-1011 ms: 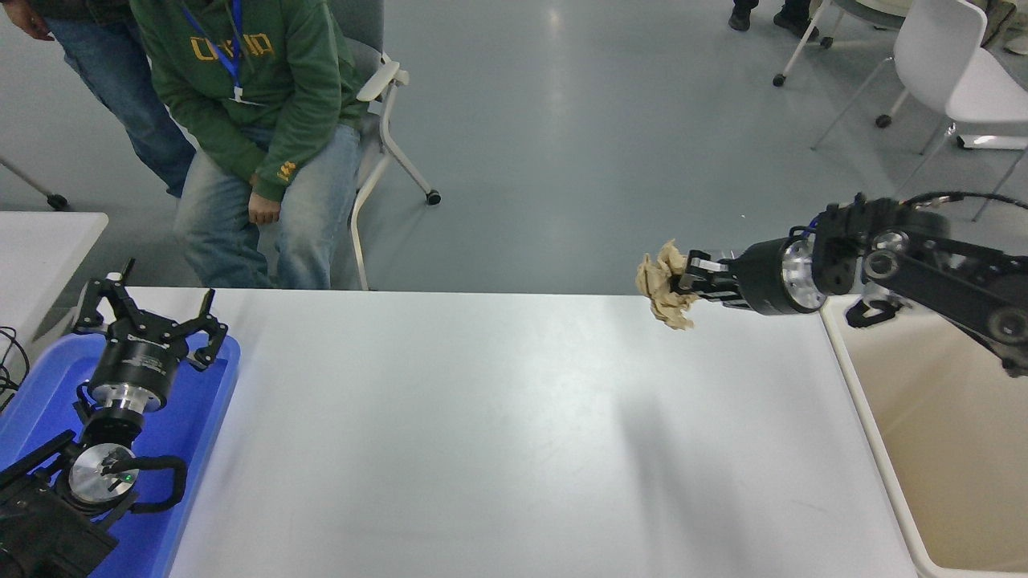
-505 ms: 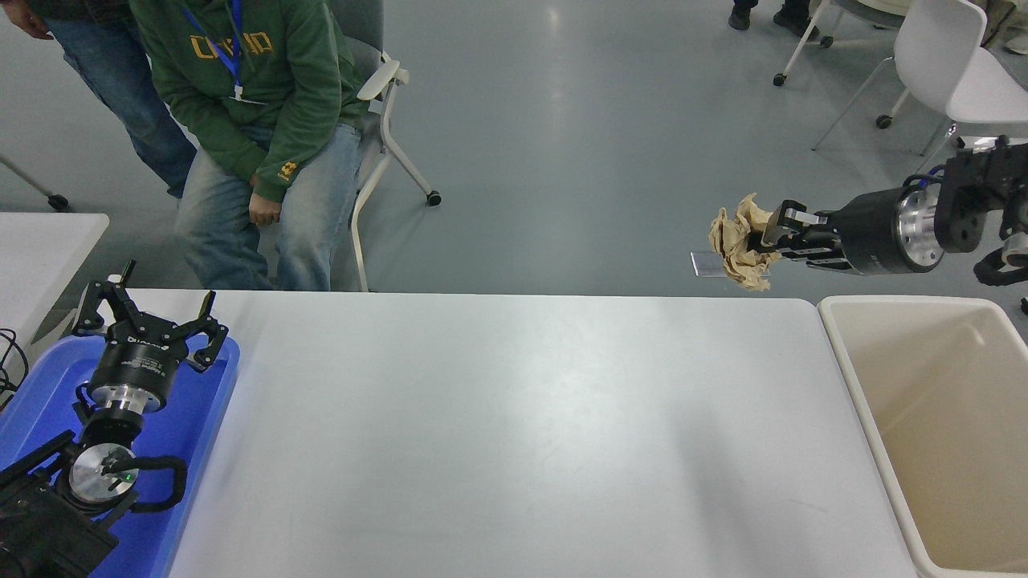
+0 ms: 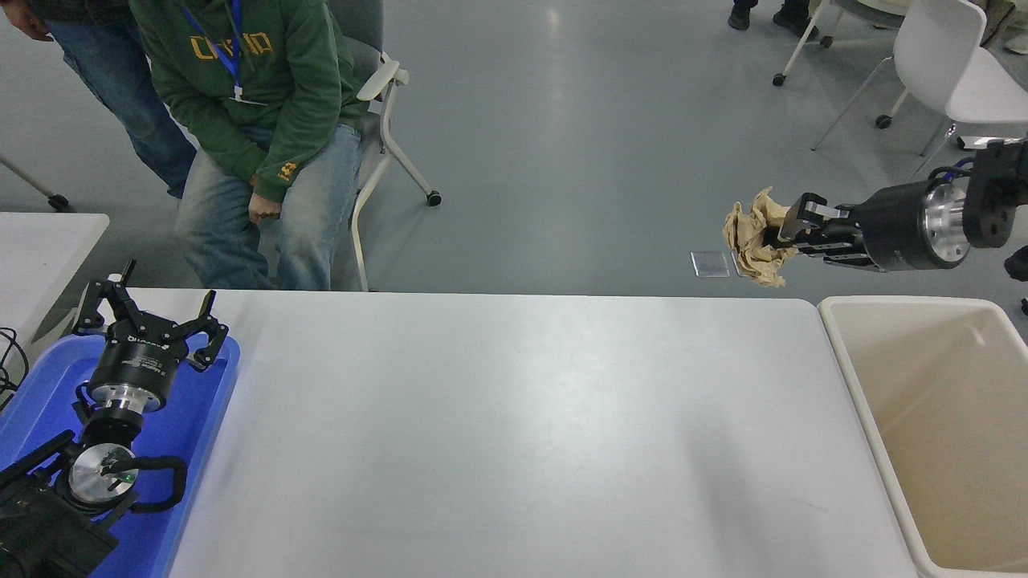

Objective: Clean the table surface

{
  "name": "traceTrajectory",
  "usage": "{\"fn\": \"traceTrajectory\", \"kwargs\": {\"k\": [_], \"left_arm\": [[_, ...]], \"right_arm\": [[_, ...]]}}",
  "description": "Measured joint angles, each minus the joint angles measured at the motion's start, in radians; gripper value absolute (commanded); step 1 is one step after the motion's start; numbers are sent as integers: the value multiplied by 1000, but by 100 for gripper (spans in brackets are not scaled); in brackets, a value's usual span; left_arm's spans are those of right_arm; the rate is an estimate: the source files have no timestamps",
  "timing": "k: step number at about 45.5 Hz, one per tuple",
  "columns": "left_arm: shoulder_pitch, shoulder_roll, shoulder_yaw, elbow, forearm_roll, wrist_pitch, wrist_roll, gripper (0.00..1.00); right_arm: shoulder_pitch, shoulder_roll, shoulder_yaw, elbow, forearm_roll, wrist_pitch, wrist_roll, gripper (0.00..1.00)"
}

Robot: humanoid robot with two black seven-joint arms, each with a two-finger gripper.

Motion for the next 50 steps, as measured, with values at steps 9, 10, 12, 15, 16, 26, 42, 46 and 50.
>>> {"fn": "traceTrajectory", "kwargs": {"k": [9,10,12,15,16,26,42,46,50], "left_arm": [[0,0,0,0,0,0,0,100],[0,0,0,0,0,0,0,100],[0,0,0,0,0,0,0,100],[0,0,0,0,0,0,0,100],[0,0,0,0,0,0,0,100],[0,0,0,0,0,0,0,100],[0,0,0,0,0,0,0,100],[0,0,0,0,0,0,0,100],[0,0,0,0,0,0,0,100]], "right_arm": [[-1,-1,-5,-32,0,-1,1,0],[-1,-2,-6,-39,0,-1,1,0],[-1,-3,-6,-50,0,-1,1,0],[-1,-6,-3,-77,0,-2,2,0],[-1,-6,-2,-85,0,-2,2,0],[-1,-1,6,-240,0,-9,9,0],[-26,59,6,-528,3,-96,57,0],[-40,80,5,-599,3,-128,79,0],[-56,101,5,-657,3,-161,99,0]]}}
